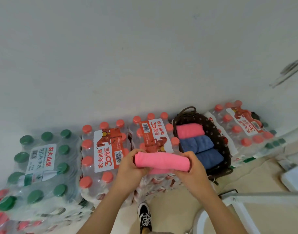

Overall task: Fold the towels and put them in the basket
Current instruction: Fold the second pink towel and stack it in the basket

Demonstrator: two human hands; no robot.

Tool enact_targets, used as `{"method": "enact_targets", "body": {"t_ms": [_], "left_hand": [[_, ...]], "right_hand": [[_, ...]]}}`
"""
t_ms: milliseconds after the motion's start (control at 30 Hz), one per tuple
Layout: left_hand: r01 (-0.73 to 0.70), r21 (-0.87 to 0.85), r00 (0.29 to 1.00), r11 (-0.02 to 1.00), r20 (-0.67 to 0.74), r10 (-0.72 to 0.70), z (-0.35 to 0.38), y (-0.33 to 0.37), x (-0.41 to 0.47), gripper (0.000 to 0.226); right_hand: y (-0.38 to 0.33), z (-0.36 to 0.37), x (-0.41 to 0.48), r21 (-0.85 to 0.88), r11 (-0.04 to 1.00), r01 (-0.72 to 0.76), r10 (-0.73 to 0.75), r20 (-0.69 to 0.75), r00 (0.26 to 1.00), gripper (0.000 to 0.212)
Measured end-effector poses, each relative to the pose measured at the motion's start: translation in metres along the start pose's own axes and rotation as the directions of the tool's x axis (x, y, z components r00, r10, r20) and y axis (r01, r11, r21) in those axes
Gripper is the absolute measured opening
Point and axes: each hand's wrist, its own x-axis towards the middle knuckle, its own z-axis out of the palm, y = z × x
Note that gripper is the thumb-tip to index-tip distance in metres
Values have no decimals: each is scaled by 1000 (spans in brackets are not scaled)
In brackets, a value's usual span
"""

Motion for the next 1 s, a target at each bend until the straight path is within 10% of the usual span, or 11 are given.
{"method": "enact_targets", "body": {"t_ms": [133, 400, 567, 1000], "left_hand": [[32, -95, 993, 995, 119, -20, 13, 6, -14, 35], [-203, 383, 978, 901, 31, 207, 113, 33, 14, 36], [-157, 510, 982, 846, -12, 190, 187, 28, 85, 60], [325, 658, 945, 680, -249, -210, 238, -3, 168, 27]], "right_hand": [[13, -34, -22, 165, 981, -97, 95, 24, 995, 31], [32, -113, 19, 406, 905, -129, 180, -90, 980, 23], [59, -146, 106, 208, 969, -133, 168, -162, 972, 16], [95, -134, 202, -312, 947, -83, 40, -142, 989, 18]]}}
